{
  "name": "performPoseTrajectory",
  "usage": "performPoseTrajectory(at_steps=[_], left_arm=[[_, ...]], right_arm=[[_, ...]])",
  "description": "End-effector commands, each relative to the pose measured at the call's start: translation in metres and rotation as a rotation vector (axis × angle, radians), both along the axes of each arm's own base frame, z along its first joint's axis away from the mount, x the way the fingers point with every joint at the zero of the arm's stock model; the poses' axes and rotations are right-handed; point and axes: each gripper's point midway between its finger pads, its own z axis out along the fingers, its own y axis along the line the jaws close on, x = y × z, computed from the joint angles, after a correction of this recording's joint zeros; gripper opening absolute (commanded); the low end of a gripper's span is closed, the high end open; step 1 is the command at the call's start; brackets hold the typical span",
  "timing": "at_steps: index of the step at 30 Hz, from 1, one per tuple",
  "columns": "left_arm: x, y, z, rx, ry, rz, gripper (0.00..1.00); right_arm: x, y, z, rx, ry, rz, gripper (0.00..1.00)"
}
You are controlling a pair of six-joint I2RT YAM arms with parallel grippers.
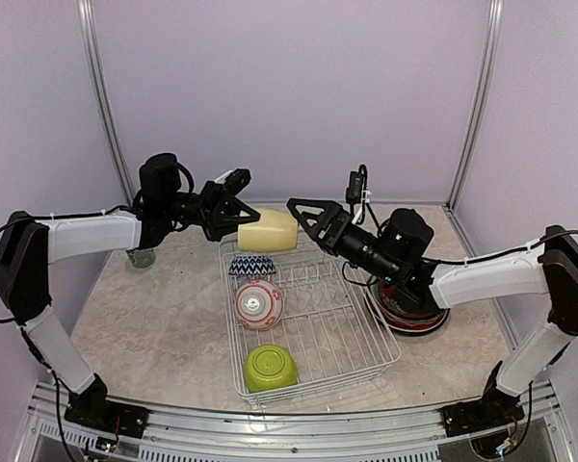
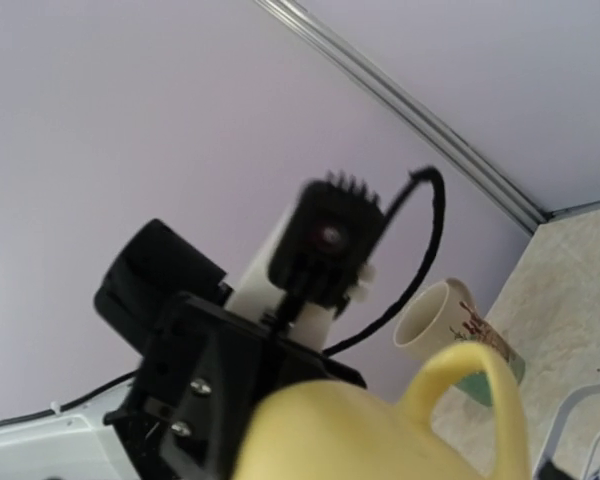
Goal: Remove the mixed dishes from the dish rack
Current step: Pass from the right arm to the left, then place the cup at the corner of the board.
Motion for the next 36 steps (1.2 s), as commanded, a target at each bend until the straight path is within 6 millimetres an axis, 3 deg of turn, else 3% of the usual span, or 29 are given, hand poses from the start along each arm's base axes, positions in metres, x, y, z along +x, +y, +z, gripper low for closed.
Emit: performPoseTrajectory(at_steps=[1, 6, 11, 16, 21, 27, 30, 32, 36], left_arm=[[0.001, 0.008, 0.02, 0.031, -0.139, 0.07, 0.0], [0.024, 0.025, 0.008, 0.302, -0.312, 0.328, 0.0], [0.078, 0.102, -0.012, 0.72, -0.455, 0.819, 0.0], [0.09, 0.162, -0.007, 0.899, -0.411, 1.12, 0.0], [0.075, 0.199, 0.006, 1.017, -0.318, 1.325, 0.0], [0.03, 0.259, 0.014, 1.075, -0.185, 1.503, 0.0], [0.017, 0.285, 0.001, 1.074, -0.085, 1.491, 0.0], [0.007, 0.312, -0.014, 1.065, 0.031, 1.511, 0.0], [-0.003, 0.343, -0.042, 0.978, 0.246, 1.501, 0.0]], right_arm=[[-0.001, -0.015, -0.004, -0.066, -0.009, -0.05, 1.0], [-0.003, -0.033, -0.022, -0.129, 0.039, -0.108, 1.0], [-0.005, -0.048, -0.023, -0.156, 0.051, -0.154, 1.0], [-0.006, -0.057, -0.024, -0.19, 0.05, -0.184, 1.0], [-0.006, -0.062, -0.022, -0.216, 0.041, -0.206, 1.0], [-0.007, -0.067, -0.023, -0.233, 0.036, -0.222, 1.0], [-0.006, -0.069, -0.023, -0.243, 0.028, -0.232, 1.0], [-0.007, -0.07, -0.023, -0.248, 0.021, -0.235, 1.0], [-0.009, -0.072, -0.025, -0.244, 0.02, -0.235, 1.0]])
